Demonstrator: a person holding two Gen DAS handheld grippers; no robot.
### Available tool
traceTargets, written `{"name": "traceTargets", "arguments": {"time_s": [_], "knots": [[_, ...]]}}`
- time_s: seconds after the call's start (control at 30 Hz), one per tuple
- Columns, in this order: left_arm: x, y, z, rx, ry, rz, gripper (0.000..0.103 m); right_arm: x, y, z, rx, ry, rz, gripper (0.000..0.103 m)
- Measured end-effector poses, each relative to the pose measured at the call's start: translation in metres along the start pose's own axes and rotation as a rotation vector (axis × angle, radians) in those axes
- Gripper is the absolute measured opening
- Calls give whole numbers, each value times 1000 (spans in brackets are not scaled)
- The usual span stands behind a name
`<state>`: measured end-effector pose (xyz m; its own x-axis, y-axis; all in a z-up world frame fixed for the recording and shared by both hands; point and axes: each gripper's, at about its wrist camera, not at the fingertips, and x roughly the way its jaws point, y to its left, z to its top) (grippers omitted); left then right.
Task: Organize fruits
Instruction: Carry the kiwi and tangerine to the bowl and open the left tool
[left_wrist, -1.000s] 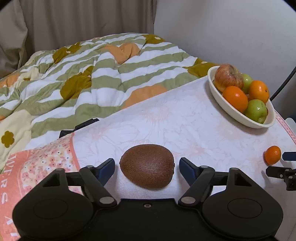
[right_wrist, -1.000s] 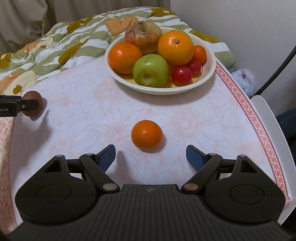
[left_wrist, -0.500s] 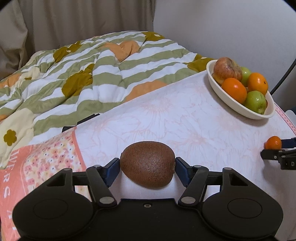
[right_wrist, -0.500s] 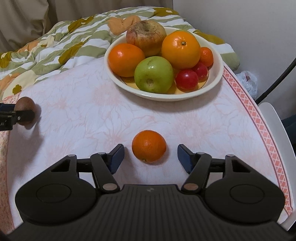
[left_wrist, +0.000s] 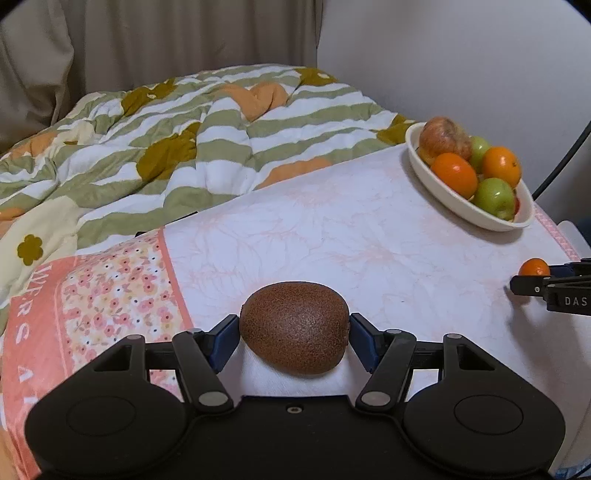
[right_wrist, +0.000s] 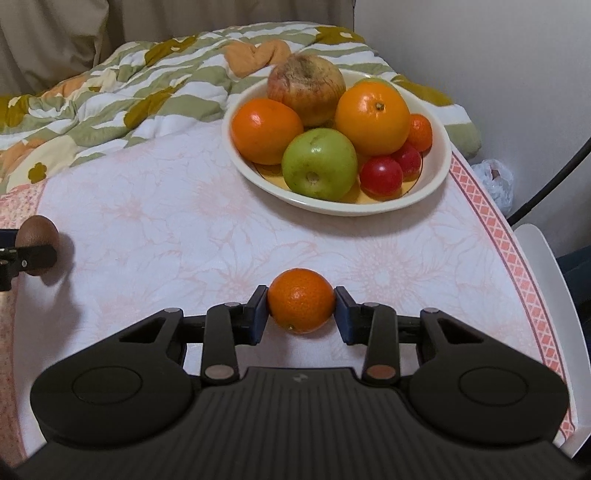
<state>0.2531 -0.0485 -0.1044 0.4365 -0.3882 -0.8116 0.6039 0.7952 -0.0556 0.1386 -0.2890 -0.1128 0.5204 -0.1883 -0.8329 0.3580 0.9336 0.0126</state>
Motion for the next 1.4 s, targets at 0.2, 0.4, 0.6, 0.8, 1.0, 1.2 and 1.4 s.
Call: {"name": "traceTargets", "arguments": {"time_s": [0.2,0.4,0.6,0.8,1.0,1.2,1.4], "knots": [[-27,-14,-4,14,-54,-1,68,-28,-1,2,-2,-40,14,53],[-62,-30,1,-9,-131,-8,68,-62,-7,6,-13,-84,25,53],[-88,-59,10,-40,-190,17,68,-88,-27,18,-40,-134,63,53],[-95,-98,22,-100,-224,65,68,-94,-60,37,-95,-162,129,53],[-86,-143,40,-154,-241,100,68,-87,-100,58,-177,-176,188,53],[-65,-181,62,-185,-255,128,68,-74,-134,81,-233,-187,225,53],[-40,-202,84,-183,-253,131,68,-54,-158,101,-263,-179,245,53]]}}
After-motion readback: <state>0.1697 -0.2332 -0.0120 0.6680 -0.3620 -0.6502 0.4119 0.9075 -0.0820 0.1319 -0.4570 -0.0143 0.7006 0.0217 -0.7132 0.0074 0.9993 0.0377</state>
